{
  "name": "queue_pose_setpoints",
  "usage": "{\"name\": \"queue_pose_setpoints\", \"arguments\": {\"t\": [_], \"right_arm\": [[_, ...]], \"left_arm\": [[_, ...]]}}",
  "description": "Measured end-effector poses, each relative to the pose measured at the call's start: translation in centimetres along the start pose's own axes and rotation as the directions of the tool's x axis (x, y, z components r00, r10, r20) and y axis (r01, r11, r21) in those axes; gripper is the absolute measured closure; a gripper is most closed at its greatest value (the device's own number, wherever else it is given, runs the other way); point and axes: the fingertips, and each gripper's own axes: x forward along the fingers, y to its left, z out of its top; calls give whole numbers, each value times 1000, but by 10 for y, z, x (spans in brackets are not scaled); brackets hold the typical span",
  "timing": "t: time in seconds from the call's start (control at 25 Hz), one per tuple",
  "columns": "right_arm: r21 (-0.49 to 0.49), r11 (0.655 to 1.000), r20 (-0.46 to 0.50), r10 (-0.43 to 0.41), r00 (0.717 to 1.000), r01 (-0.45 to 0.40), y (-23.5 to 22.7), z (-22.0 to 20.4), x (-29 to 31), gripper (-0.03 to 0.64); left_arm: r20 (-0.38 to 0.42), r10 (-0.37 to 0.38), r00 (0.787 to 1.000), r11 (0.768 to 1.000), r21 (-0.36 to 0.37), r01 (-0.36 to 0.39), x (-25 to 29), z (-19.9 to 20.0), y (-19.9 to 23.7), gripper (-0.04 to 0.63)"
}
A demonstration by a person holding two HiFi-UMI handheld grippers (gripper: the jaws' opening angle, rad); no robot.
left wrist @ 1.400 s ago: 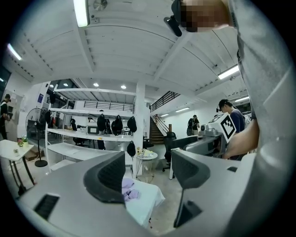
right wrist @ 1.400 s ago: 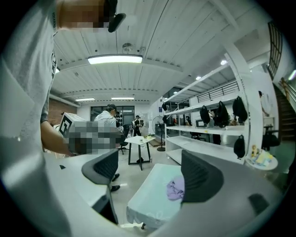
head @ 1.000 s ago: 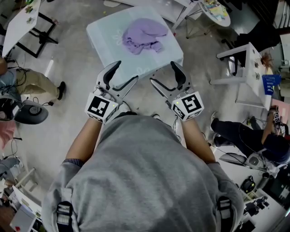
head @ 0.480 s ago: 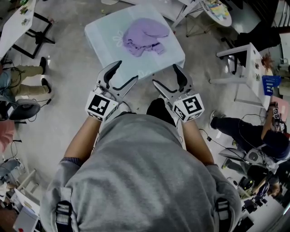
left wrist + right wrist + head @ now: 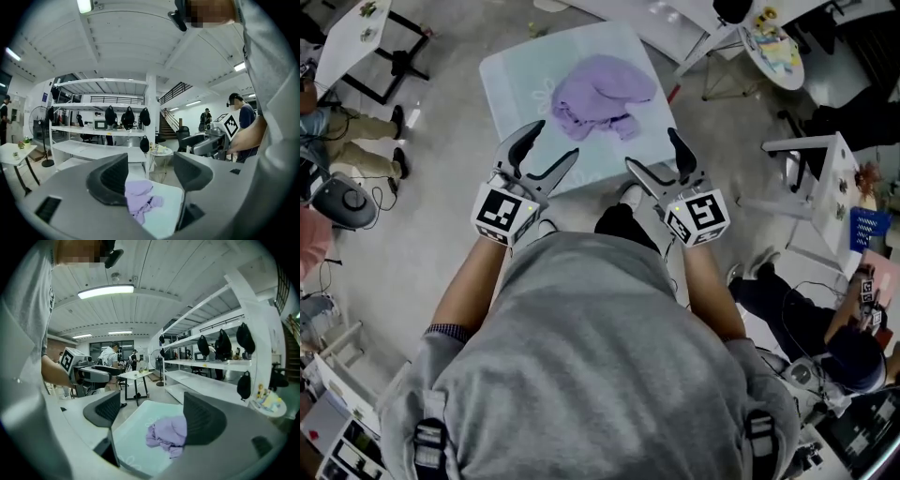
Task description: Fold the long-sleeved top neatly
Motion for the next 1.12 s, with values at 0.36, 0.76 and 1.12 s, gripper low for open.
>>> {"name": "queue_pose_setpoints", "arguments": {"t": [0.36, 0.76, 1.12], "right_arm": [[19, 989, -69, 150, 986, -149, -117, -27, 18, 189], [56, 973, -138, 228, 964, -222, -173, -65, 46, 190], [106, 978, -196, 195, 961, -177, -195, -113, 73, 199]], "left_arm": [[-71, 156, 985, 988, -1, -157, 101, -9, -10, 273], [-168, 169, 971, 985, 11, -170, 181, -62, -25, 273], [-299, 164, 940, 983, -31, -181, 229, -166, -8, 273]]}}
